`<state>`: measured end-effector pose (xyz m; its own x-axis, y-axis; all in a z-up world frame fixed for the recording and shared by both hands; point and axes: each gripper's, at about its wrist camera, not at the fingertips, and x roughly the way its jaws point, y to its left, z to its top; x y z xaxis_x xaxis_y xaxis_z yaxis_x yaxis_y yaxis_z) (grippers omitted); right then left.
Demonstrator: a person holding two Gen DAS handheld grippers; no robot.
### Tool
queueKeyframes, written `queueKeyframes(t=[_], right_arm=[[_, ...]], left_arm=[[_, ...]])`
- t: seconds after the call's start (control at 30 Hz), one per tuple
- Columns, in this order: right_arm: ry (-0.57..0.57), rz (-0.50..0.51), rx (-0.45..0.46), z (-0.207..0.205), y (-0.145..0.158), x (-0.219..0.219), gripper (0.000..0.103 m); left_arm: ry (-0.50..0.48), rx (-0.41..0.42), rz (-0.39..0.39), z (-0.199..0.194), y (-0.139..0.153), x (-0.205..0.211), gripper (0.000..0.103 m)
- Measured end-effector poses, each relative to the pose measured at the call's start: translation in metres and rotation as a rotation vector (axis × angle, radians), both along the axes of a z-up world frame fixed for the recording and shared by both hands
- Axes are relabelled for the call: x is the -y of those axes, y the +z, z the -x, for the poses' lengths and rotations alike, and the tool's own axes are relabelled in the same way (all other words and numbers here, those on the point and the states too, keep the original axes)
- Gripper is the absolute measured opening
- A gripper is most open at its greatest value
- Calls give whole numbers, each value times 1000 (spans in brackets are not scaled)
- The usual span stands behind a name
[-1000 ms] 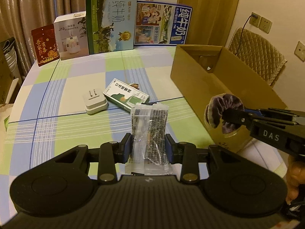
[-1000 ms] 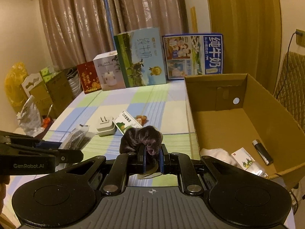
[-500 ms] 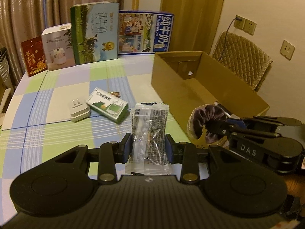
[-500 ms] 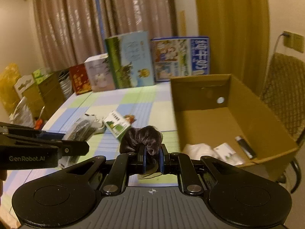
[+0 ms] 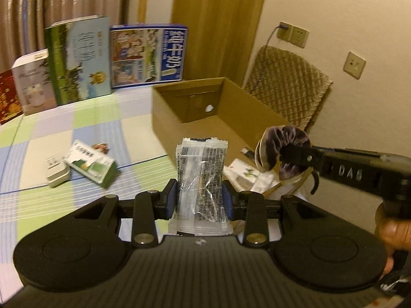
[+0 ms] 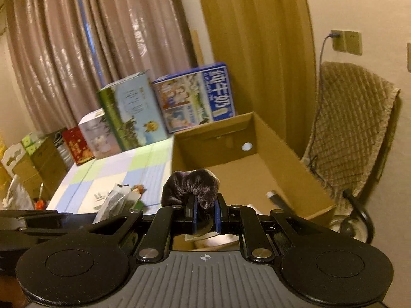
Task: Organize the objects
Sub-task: 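Carry the packet and scrunchie over the cardboard box with both tools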
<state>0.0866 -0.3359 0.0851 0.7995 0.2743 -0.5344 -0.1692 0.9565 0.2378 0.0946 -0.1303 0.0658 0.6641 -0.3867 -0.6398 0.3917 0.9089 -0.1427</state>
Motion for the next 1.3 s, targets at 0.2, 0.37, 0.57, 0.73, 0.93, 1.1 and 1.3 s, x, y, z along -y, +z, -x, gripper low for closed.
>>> queueKeyframes(t=[0.2, 0.37, 0.57, 0.73, 0.93, 1.1, 1.3], right_arm=[[-14, 82, 13, -9, 7, 19, 10], [-25, 127, -3, -22, -1, 33, 10], [-27, 148, -23, -36, -12, 46, 10], [-32, 143, -36, -48, -19, 56, 10], [-32, 137, -41, -62, -22, 64, 10], [-37, 140, -37, -71, -21, 66, 10], [-38, 142, -41, -77, -22, 68, 10]], left_arm=[[-25, -1, 30, -12, 2, 26, 31], [-36, -3, 39, -25, 2, 45, 31], [-41, -14, 41, -38, -1, 65, 31], [-61, -28, 30, -50, -7, 84, 31], [-55, -42, 20, -62, -12, 94, 31], [-41, -43, 12, -74, -13, 100, 31], [-19, -53, 12, -88, -15, 101, 31]])
